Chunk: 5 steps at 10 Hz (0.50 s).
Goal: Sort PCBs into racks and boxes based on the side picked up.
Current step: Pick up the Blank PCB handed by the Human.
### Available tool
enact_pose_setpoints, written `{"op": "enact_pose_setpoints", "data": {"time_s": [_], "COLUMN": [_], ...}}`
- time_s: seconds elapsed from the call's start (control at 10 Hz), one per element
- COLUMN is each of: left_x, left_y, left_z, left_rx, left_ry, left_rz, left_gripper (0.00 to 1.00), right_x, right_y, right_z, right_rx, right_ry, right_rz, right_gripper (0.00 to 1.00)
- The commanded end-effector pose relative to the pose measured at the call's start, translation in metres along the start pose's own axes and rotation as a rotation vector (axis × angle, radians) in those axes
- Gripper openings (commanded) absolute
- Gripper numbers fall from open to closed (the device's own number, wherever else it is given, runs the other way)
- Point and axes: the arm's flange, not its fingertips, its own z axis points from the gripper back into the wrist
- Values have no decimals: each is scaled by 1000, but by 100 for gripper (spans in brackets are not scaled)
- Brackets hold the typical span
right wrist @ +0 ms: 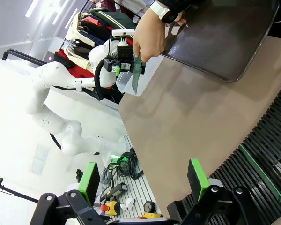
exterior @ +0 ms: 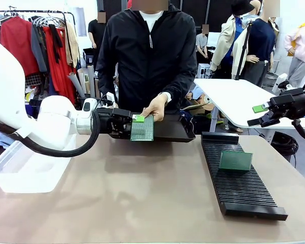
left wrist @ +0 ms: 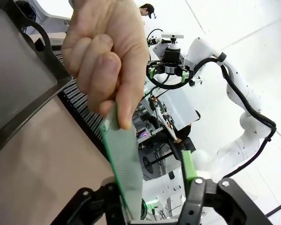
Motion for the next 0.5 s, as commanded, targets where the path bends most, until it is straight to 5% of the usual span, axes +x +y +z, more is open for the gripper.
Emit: {"op": "enact_pose_setpoints", "data": {"time_s": [0.0,0.2,0.4], "left_x": [-3,-7,-6], "left_y": [-1,2,2], "left_z": [-2,-2,-1], "left_rx": [2,4,7], "left_ry": [11,19,18], "left_rz": [21,25,34], "left_gripper": [22,0,0], "right_x": [0,0,0], "right_y": [2,2,2], "right_z": [0,0,0], "right_rx": [8,8,8], "right_ry": [1,1,1], "right_rz": [1,1,1], "right_gripper": [100,100,100]}}
